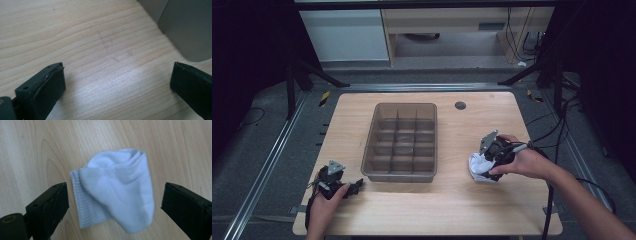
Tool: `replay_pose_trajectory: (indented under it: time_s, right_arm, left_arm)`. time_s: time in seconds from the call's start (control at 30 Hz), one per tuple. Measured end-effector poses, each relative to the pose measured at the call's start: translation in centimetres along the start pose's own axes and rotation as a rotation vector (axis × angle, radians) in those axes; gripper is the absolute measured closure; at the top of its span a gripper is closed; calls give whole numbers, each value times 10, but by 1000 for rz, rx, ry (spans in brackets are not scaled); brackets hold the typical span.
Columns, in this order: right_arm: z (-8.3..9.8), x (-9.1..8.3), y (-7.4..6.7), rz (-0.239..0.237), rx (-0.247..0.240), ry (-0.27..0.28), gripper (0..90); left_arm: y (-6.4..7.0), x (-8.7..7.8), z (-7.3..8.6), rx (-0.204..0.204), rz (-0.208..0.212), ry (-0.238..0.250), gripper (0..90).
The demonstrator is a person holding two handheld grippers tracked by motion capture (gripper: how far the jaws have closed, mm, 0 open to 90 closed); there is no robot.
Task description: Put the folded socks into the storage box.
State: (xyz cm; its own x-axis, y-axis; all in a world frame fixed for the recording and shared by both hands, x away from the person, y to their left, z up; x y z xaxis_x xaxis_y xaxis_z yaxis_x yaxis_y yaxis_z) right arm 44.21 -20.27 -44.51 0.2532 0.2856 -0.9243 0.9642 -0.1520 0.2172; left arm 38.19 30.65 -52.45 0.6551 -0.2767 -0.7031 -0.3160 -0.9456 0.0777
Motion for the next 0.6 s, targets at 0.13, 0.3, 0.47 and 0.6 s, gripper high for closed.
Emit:
replay_pose_trajectory:
  time_s: [0.13,0.3,0.47,0.6]
  right_arm:
    - [-4,8,7,-29,-18,-23,79]
    - [-5,16,12,-71,-25,-34,73]
    - [-4,24,17,-94,-34,-49,73]
    - [-4,29,16,-109,-44,-58,80]
  left_arm:
    - [0,0,0,0,0,0,0]
    - [0,0,0,-1,0,0,0]
    - [0,0,0,0,0,0,0]
    - [0,0,0,0,0,0,0]
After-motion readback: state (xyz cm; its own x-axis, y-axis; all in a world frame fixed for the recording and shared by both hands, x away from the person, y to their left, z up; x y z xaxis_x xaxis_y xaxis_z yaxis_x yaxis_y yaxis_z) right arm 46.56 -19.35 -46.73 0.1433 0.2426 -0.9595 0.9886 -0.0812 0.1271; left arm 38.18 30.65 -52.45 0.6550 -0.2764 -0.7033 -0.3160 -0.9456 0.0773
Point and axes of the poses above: each handheld gripper's, and its own axes: x roughly forward along the jaws, z roughly out of its underside, y roughly to its right, the point moved 2 cm from there along x, roughly forward along the jaws, and after that the axes turned 8 degrees about -x, right-handed, at the moved point
